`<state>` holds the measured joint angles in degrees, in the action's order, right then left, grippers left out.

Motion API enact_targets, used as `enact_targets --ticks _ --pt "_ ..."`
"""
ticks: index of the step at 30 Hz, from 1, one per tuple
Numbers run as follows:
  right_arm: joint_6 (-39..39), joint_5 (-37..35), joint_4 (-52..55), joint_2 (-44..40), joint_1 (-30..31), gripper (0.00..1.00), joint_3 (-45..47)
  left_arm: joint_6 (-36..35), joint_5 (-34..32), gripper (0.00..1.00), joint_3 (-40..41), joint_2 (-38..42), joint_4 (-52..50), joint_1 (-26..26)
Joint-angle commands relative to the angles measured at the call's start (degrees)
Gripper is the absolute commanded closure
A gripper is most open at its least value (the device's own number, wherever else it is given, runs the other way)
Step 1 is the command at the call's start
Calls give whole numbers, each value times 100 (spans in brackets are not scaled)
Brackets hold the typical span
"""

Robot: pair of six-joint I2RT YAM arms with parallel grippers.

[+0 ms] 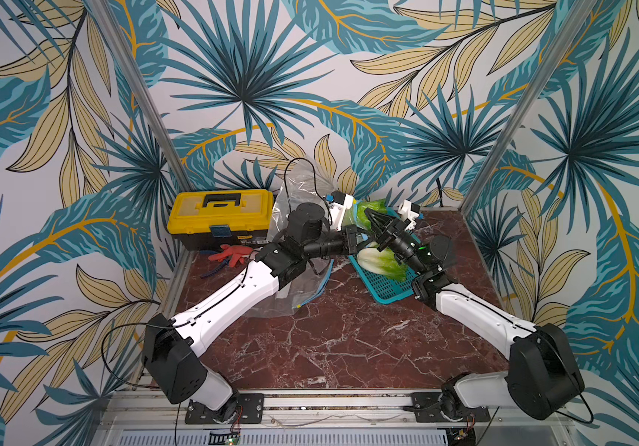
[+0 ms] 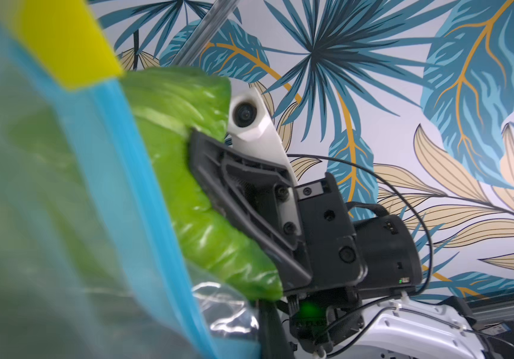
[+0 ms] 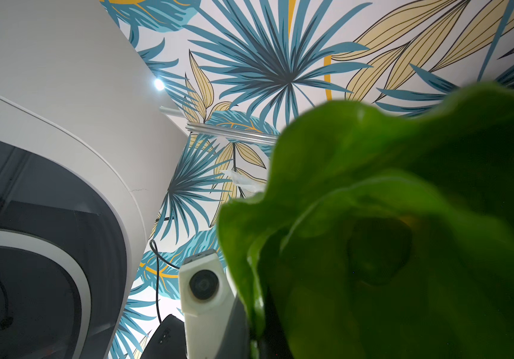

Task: Put the chinese cabbages into a zipper bag and zip it
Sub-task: Place the Chinese cabbage in the zipper food storage bag.

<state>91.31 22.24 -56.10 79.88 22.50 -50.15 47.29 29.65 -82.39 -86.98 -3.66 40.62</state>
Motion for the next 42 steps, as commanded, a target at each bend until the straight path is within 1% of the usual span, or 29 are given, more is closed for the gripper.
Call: enact_targets --ticks 1,6,8,10,11,12,13,15,18,20,22,25,28,31,35,37,38,39,40,42 --pt "-185 491 145 107 82 100 -118 367 289 93 18 36 1251 41" --pt "-571 948 1303 -49 88 100 -13 434 234 93 266 199 1455 -241" --pt "-789 1206 1867 -54 100 100 -216 400 306 94 265 156 1455 -266" --pt "-1004 1254 2384 -148 165 100 -554 438 449 94 288 19 1456 -258" --pt "-1358 1236 3065 -207 224 100 -849 448 499 94 314 -40 1456 -252" --pt "-1992 1045 4266 -284 298 100 -1273 467 549 94 371 -81 1513 -248" --pt "-2561 784 5204 -314 369 100 -1664 534 604 94 453 -106 1713 -245" --pt "-2933 666 5965 -251 385 90 -2098 699 672 93 639 -65 2185 -293" --pt "-2972 1010 6349 -24 385 80 -2487 986 671 94 823 53 2828 -476" --pt "-3164 1195 6760 46 387 72 -2805 1252 627 94 969 140 3345 -625" --pt "-3694 1052 7678 9 374 64 -3198 1517 521 94 1191 226 3847 -738" --pt "-4234 963 8363 -64 353 49 -3654 1556 552 94 1369 246 3969 -850" --pt "-4512 944 8773 -84 326 41 -4004 1723 641 94 1526 151 4128 -934" --pt "-4898 688 9368 -118 250 38 -4369 1778 678 94 1590 133 4163 -1027" --pt "-5339 125 10157 -245 19 38 -4862 1793 725 94 1573 81 4157 -1091" --pt "-5258 -24 10189 -443 -249 38 -4748 1821 749 94 1530 51 4155 -1090" --pt "-5170 -139 10151 -593 -428 40 -4570 1819 746 94 1530 33 4159 -1091" --pt "-5056 -265 10095 -781 -608 44 -4331 1819 730 94 1525 28 4162 -1090" --pt "-4952 -375 10038 -954 -751 50 -4042 1828 728 94 1519 19 4163 -1091" --pt "-4576 -520 9784 -1360 -1021 75 -3103 1860 725 94 1485 -20 4159 -1091"
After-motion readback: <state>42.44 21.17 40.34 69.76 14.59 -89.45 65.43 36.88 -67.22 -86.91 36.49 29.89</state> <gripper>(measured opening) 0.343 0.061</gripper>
